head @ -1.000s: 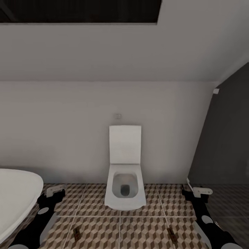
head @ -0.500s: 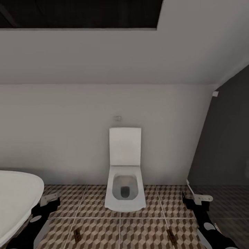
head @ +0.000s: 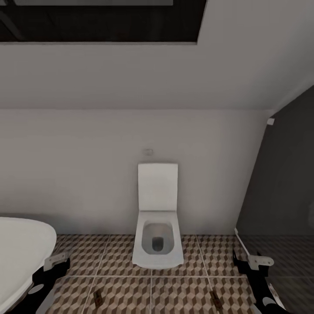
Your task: Take the four mousetraps from the cabinet in the bathroom and place them on the bathroom floor. Make sure all four end up on the same floor surface, and ensure that at least two of them are either under or directly next to the same bathroom sink.
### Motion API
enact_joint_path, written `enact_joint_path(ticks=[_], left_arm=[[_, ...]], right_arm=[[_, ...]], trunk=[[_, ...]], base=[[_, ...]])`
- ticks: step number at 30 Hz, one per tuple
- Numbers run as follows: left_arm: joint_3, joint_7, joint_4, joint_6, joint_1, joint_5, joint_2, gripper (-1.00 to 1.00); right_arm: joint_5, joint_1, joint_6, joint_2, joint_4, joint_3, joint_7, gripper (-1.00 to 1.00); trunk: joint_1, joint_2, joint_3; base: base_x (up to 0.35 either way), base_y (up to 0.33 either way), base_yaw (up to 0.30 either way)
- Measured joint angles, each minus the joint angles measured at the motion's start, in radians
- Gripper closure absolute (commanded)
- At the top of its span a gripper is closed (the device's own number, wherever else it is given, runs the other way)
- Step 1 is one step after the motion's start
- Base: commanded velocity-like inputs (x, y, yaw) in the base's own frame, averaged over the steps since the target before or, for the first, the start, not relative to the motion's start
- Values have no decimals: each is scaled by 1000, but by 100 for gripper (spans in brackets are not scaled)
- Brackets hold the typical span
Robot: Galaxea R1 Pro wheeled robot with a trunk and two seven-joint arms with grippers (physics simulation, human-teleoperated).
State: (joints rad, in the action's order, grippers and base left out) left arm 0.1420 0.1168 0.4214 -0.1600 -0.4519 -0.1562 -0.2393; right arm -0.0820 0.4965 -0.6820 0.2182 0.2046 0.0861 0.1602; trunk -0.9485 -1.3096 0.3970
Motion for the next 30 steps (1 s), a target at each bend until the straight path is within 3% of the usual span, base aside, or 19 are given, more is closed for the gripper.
enact_joint_path(ticks=[9, 14, 21, 30], left_arm=[[12, -8, -89, -72, 0, -1, -1, -100], [15, -43, -141, -108, 0, -1, -1, -100], [15, -84, -203, -157, 0, -1, 1, -100], [13, -93, -280, -233, 0, -3, 3, -100]], right_arm=[[-2, -1, -32, -2, -50, -1, -42, -100], [-3, -2, -35, -2, -73, -1, -84, -100], [-3, -2, -36, -2, -81, -2, -98, -100], [-3, -1, -36, -2, -83, -2, -101, -100]], trunk=[[35, 63, -28], [54, 98, -44], [81, 147, -66], [115, 210, -94]], base=[[0, 0, 0], [0, 0, 0], [0, 0, 0], [0, 0, 0]])
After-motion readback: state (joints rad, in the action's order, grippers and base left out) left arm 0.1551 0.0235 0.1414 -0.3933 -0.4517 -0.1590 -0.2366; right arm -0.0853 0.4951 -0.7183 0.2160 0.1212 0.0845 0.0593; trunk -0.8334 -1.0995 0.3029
